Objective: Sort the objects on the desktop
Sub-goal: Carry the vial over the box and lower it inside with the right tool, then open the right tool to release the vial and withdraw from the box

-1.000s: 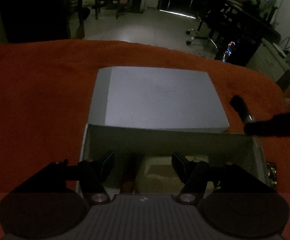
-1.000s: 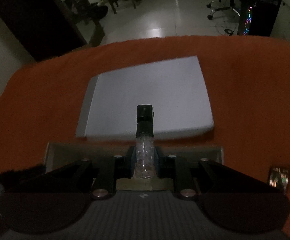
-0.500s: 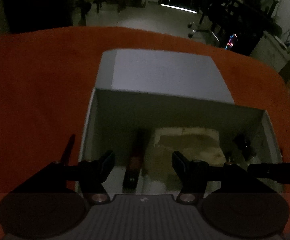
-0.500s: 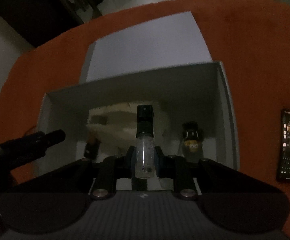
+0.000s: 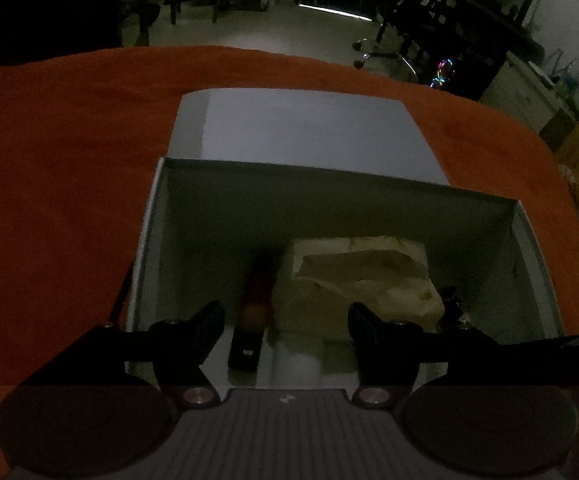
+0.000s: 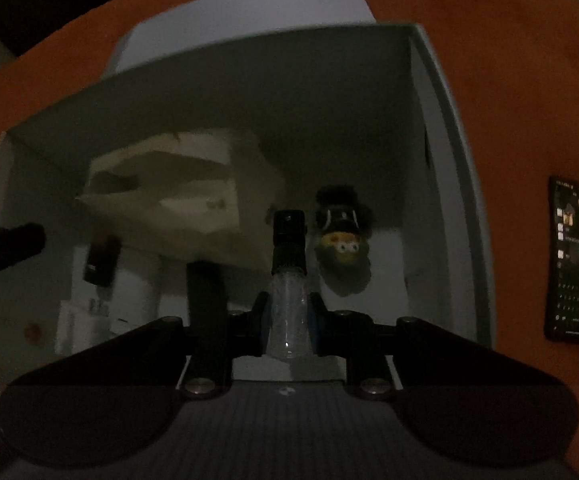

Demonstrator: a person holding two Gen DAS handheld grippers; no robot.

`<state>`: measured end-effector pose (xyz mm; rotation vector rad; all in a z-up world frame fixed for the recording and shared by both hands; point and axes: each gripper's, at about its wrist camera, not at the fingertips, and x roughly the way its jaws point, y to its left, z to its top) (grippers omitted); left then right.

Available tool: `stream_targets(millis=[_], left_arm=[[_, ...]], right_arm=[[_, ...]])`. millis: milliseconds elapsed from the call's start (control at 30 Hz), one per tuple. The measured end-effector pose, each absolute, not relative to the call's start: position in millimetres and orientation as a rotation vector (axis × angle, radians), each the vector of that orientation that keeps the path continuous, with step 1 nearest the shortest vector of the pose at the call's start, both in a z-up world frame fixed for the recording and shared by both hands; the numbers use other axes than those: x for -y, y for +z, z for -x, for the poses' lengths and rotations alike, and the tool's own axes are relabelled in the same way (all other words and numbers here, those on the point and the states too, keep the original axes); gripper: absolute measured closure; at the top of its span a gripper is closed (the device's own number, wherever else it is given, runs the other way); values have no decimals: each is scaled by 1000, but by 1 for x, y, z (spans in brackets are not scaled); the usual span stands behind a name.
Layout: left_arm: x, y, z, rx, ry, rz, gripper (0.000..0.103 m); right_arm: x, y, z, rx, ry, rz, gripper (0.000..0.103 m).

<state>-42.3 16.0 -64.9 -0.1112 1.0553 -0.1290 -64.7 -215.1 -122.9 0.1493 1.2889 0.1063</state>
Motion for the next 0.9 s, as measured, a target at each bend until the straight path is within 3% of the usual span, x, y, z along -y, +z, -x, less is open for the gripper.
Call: stream_targets(millis=[700,900], left_arm=[[-10,-74,37,-1090,-124,103,34],[-8,-71,37,-1086,-128,103,34]], right_arm=[[218,-163,64,-1411,63,-90,81],[219,-170,66,-1481,64,-79,69]])
